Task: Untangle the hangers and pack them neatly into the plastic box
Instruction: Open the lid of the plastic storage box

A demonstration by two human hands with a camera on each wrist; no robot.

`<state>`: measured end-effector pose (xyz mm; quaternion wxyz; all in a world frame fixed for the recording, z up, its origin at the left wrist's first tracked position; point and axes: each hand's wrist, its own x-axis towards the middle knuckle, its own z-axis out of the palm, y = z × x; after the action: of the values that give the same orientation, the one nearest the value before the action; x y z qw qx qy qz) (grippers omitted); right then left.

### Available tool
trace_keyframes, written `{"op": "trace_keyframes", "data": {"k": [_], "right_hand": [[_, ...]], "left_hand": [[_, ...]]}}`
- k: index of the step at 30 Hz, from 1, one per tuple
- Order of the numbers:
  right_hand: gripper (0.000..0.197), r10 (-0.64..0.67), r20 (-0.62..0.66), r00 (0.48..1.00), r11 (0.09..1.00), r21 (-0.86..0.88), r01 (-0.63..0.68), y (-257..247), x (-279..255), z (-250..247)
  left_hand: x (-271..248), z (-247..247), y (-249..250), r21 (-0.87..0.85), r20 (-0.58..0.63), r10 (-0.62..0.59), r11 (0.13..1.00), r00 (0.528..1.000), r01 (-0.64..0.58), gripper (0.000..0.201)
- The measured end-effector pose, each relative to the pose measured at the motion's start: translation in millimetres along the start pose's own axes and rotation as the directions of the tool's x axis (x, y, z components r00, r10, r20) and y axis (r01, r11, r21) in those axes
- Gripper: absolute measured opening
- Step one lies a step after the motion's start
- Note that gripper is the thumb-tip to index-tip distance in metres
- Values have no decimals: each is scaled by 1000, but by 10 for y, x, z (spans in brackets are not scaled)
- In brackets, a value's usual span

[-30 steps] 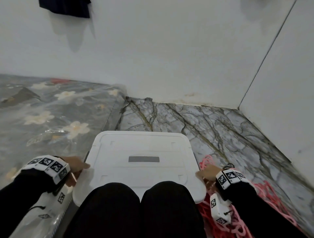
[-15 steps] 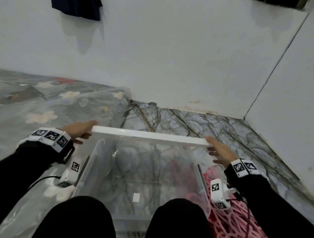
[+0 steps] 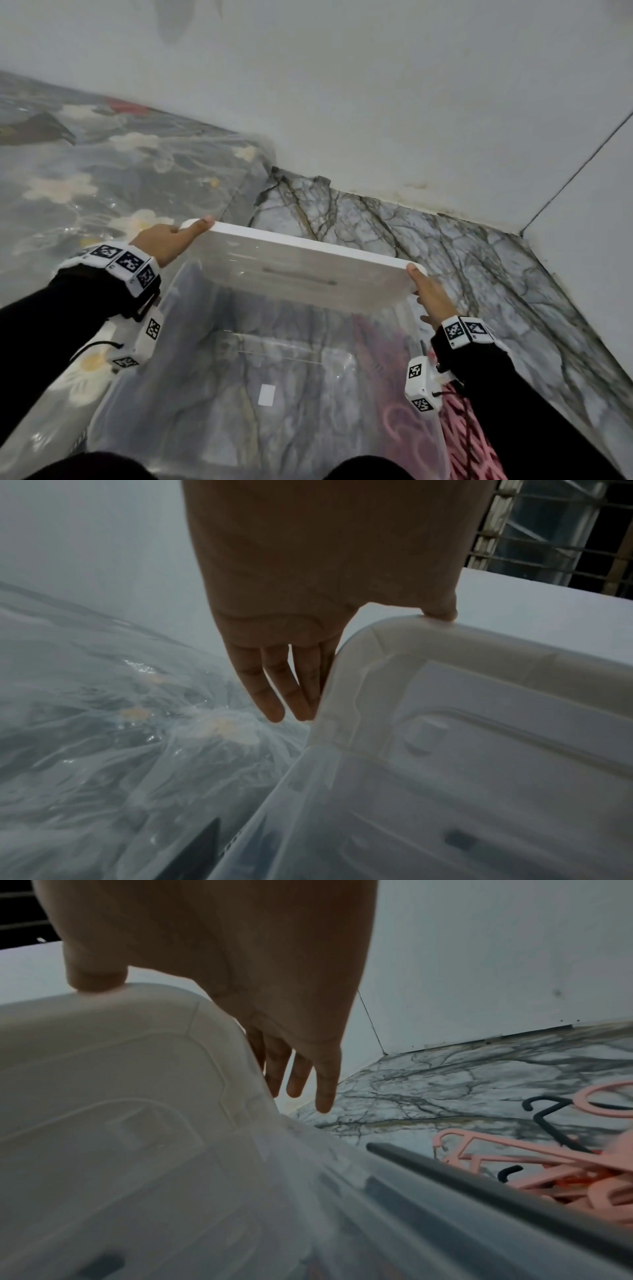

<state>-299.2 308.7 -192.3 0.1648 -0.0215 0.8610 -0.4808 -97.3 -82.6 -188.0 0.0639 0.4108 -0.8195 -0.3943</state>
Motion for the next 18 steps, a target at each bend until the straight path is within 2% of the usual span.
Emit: {"op": "trace_keyframes", "data": {"k": [4,6,8,13,16,18], "right_hand": [[106,41,-14,999,997,-72,-42,74,144,42],[102,51,4,999,993,-106,-51,108,230,49],[98,57,17,998,990,-133,-54,135,309,47],[111,74,39,997,986,-152,-67,139,341,43],[112,107,69,992,987,-130,-98,88,253,43],[97,116,90,989,989,-106,-106,63,208,31]], "left_hand": [[49,101,71,69,-22,-18,997,1000,20,103],[92,149,78,84,-21,-47,995,999,48,103],[129,182,64,96,8,-79,992,997,78,112],[161,175,24,62,62,-125,991,990,121,126],[137,172,21,72,71,-106,992,992,101,122],[128,159,12,99,38,-70,993,997,66,112]]}}
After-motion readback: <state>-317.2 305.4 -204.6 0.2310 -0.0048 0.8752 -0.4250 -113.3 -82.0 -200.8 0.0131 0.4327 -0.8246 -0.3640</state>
